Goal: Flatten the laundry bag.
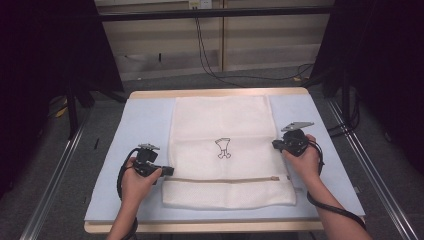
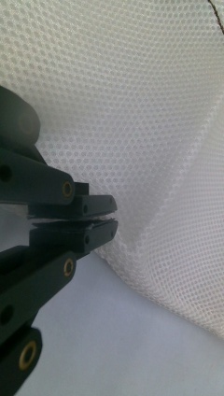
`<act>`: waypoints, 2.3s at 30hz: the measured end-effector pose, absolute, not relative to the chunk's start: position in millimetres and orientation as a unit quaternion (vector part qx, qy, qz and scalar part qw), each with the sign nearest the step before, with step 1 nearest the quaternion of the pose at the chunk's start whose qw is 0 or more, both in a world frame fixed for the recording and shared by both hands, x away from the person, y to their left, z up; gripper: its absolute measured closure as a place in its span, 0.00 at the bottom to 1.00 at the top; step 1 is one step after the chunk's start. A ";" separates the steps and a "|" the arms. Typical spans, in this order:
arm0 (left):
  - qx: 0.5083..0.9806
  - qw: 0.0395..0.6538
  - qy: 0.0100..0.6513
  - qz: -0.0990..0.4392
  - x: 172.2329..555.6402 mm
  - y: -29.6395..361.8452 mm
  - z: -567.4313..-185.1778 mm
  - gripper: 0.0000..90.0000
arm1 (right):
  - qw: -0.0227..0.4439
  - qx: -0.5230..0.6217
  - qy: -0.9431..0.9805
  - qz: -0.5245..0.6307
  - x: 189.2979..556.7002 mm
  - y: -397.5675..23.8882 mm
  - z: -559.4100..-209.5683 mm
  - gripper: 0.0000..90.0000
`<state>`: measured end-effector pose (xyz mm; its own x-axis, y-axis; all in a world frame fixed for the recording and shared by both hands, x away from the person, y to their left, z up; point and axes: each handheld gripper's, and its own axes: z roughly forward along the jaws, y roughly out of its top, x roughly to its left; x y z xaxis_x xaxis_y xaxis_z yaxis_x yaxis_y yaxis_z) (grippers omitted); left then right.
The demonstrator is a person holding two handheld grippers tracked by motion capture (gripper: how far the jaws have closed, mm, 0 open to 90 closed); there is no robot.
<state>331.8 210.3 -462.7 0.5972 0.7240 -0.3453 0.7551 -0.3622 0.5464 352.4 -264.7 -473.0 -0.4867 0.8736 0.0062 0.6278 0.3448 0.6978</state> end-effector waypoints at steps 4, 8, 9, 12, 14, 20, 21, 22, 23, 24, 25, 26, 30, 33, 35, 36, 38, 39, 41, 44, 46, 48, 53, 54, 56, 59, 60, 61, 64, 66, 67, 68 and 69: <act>0.822 0.345 0.453 -0.025 327.5 213.6 -461.8 0.96 | 0.189 0.466 0.800 0.327 350.7 -264.1 -472.6 0.96; 0.815 0.352 0.461 -0.005 333.3 220.7 -462.2 0.83 | 0.194 0.462 0.802 0.324 349.5 -263.6 -473.3 0.96; 0.809 0.362 0.463 0.002 335.2 222.2 -462.0 0.76 | 0.193 0.464 0.801 0.326 348.9 -263.8 -473.2 0.96; 0.812 0.357 0.461 0.023 341.1 222.5 -461.5 0.71 | 0.192 0.466 0.801 0.323 347.7 -264.0 -474.6 0.96; 0.808 0.361 0.466 0.016 345.5 221.3 -466.1 0.72 | 0.192 0.461 0.805 0.322 347.5 -263.9 -476.2 0.96; 0.816 0.345 0.464 0.006 346.4 216.6 -470.5 0.85 | 0.188 0.466 0.801 0.325 342.7 -265.1 -476.5 0.96; 0.817 0.346 0.462 0.000 345.7 215.9 -470.5 0.89 | 0.187 0.461 0.803 0.329 342.3 -265.4 -477.0 0.96; 0.817 0.346 0.461 -0.003 344.5 215.2 -470.5 0.93 | 0.187 0.462 0.803 0.327 341.2 -265.2 -476.7 0.96; 0.816 0.344 0.465 -0.004 343.7 215.1 -470.1 0.95 | 0.186 0.464 0.801 0.329 340.5 -265.0 -476.6 0.96; 0.815 0.343 0.466 -0.007 343.1 215.3 -469.2 0.97 | 0.186 0.465 0.802 0.327 339.3 -264.4 -476.2 0.96; 0.813 0.344 0.470 -0.007 342.0 214.7 -468.9 0.97 | 0.186 0.463 0.802 0.327 338.7 -264.5 -476.1 0.96; 0.814 0.342 0.469 -0.009 341.2 215.6 -468.4 0.97 | 0.186 0.464 0.801 0.329 337.9 -264.6 -476.0 0.96; 0.813 0.343 0.471 -0.012 338.6 217.9 -468.0 0.98 | 0.183 0.463 0.801 0.333 333.9 -265.4 -474.8 0.96; 0.816 0.341 0.467 -0.008 339.0 219.8 -467.2 0.97 | 0.181 0.463 0.801 0.333 330.2 -265.7 -474.0 0.94; 0.813 0.344 0.471 -0.003 339.7 220.0 -467.7 0.97 | 0.184 0.457 0.803 0.336 329.8 -267.0 -474.5 0.94; 0.814 0.342 0.469 -0.002 340.6 220.3 -467.7 0.97 | 0.179 0.462 0.802 0.335 328.2 -267.3 -474.3 0.94; 0.812 0.341 0.474 -0.004 342.1 220.7 -467.6 0.98 | 0.177 0.457 0.802 0.341 326.7 -268.3 -475.0 0.95; 0.811 0.341 0.474 -0.004 342.5 221.2 -467.6 0.98 | 0.175 0.459 0.801 0.342 325.3 -268.4 -475.0 0.95; 0.806 0.346 0.481 -0.005 342.1 222.5 -467.5 0.98 | 0.175 0.456 0.801 0.345 325.2 -268.6 -475.7 0.95; 0.804 0.343 0.485 0.008 341.7 227.0 -466.2 0.98 | 0.171 0.458 0.801 0.344 327.2 -266.3 -476.3 0.95; 0.803 0.343 0.488 0.006 342.1 230.3 -465.2 0.98 | 0.172 0.458 0.802 0.342 327.8 -261.5 -475.6 0.95; 0.803 0.343 0.487 0.006 343.1 233.9 -465.1 0.98 | 0.172 0.452 0.804 0.345 328.2 -257.9 -475.0 0.95; 0.800 0.348 0.489 0.004 343.1 236.4 -466.6 0.98 | 0.173 0.450 0.805 0.346 327.0 -256.7 -476.6 0.93; 0.801 0.348 0.488 0.005 342.9 236.8 -465.9 0.98 | 0.168 0.454 0.804 0.346 327.0 -257.4 -476.9 0.91; 0.796 0.356 0.489 0.014 341.4 237.6 -462.7 0.96 | 0.177 0.450 0.805 0.344 325.6 -258.1 -476.3 0.87; 0.799 0.357 0.482 0.041 338.7 237.9 -454.0 0.90 | 0.183 0.444 0.807 0.345 319.0 -260.0 -473.2 0.80; 0.801 0.358 0.478 0.036 338.2 238.1 -451.0 0.90 | 0.181 0.442 0.806 0.350 316.5 -261.8 -472.1 0.79; 0.801 0.361 0.475 0.041 338.1 237.3 -449.4 0.88 | 0.184 0.437 0.806 0.355 314.1 -264.2 -470.7 0.78; 0.801 0.368 0.470 0.030 337.4 232.8 -446.9 0.84 | 0.185 0.431 0.805 0.363 306.5 -269.2 -465.9 0.79; 0.804 0.377 0.460 0.019 336.9 227.4 -446.4 0.82 | 0.179 0.422 0.811 0.365 300.2 -270.3 -463.0 0.85; 0.804 0.384 0.454 0.015 336.6 223.1 -446.5 0.81 | 0.177 0.420 0.810 0.369 296.9 -270.5 -462.3 0.89; 0.811 0.380 0.445 0.015 336.6 218.7 -445.8 0.80 | 0.175 0.414 0.811 0.373 293.7 -271.2 -461.7 0.93; 0.814 0.382 0.438 0.018 336.8 213.6 -445.5 0.78 | 0.169 0.410 0.813 0.377 290.6 -271.6 -461.5 0.94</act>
